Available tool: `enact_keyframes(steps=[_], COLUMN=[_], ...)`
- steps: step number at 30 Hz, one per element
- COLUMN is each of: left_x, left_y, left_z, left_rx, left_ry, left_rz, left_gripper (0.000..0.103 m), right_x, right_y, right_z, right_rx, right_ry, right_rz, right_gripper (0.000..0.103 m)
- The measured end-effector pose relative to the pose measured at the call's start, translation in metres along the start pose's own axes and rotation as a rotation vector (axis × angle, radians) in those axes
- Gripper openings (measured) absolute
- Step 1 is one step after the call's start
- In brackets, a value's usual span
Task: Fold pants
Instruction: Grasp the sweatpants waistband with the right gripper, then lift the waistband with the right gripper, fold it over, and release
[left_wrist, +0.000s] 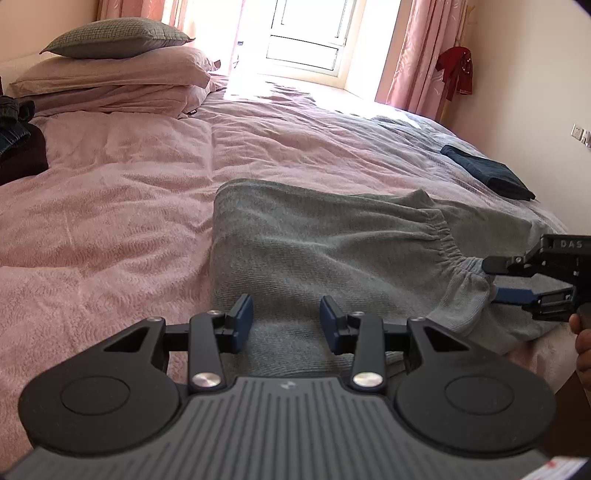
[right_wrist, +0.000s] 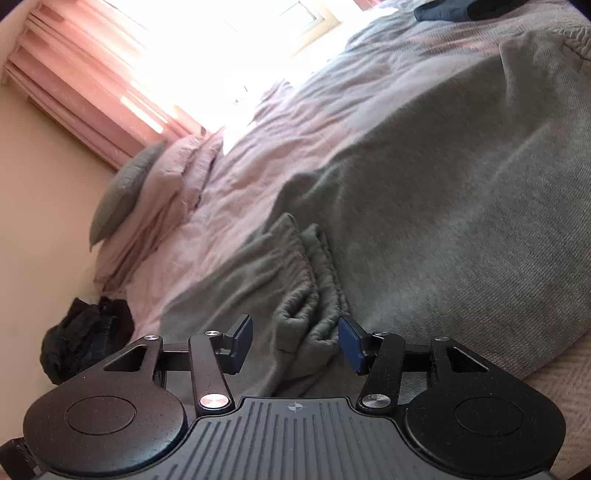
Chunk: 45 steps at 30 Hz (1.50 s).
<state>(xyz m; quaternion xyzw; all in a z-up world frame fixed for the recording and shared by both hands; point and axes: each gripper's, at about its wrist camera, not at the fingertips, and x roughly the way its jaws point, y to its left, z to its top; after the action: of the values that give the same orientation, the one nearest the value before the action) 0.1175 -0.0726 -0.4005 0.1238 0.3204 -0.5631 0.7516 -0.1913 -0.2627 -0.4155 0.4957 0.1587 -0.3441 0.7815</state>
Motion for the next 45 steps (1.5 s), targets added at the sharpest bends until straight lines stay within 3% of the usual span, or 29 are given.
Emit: enact_keyframes(steps=[4,5,8,11,13,15,22,26,30,40,45], left_x=[0.002,0.002,-0.001,-0.001,0.001,0.004,0.009,0.008,0.009,0.008,0.005], left_y=[-0.002,-0.003,-0.004,-0.007,-0.011,-0.016,-0.022,-0.018,-0.017,-0.015,-0.008], left_z=[0.000,0.000,0.003,0.006,0.005,0.005,0.002,0.002,0.001,0.003,0.016], left_rx=[0.005,0.008,0.013,0.034,0.053,0.071,0.096,0.090,0.089,0.082,0.070], left_ry=[-0.001,0.001,-0.003,-0.006,-0.003,0.006,0.024,0.025,0.025,0.030,0.023], left_rz=[0.002,0.005,-0.005,-0.009,-0.011,-0.011,-0.010,-0.011,-0.009,-0.013,-0.010], left_gripper=[0.035,0.035,0.034,0.034,0.033,0.032,0.030,0.030,0.030,0.030,0.030], right_x=[0.021,0.024,0.014,-0.010,-0.016,-0.017,-0.011,-0.017,-0.008,-0.005,-0.006], right_y=[-0.020,-0.017,0.001,0.016,0.013,-0.001,-0.016,-0.004,-0.013,-0.014,-0.002], right_z=[-0.006,-0.006,-0.008,-0.010,-0.012,-0.016,-0.027,-0.027,-0.026,-0.023,-0.017], right_rx=[0.137,0.112,-0.002,-0.116,-0.120,-0.088,-0.063,-0.149,-0.120,-0.111,-0.191], right_ry=[0.053,0.043,-0.027,-0.120,-0.138,-0.126,-0.092,-0.129,-0.083,-0.070,-0.032], right_rz=[0.083,0.075,0.064,0.052,0.010,-0.051,-0.044,-0.049,-0.052,-0.058,-0.128], right_gripper=[0.049,0.032,0.026,0.025,0.025,0.024,0.024,0.024,0.024,0.025,0.031])
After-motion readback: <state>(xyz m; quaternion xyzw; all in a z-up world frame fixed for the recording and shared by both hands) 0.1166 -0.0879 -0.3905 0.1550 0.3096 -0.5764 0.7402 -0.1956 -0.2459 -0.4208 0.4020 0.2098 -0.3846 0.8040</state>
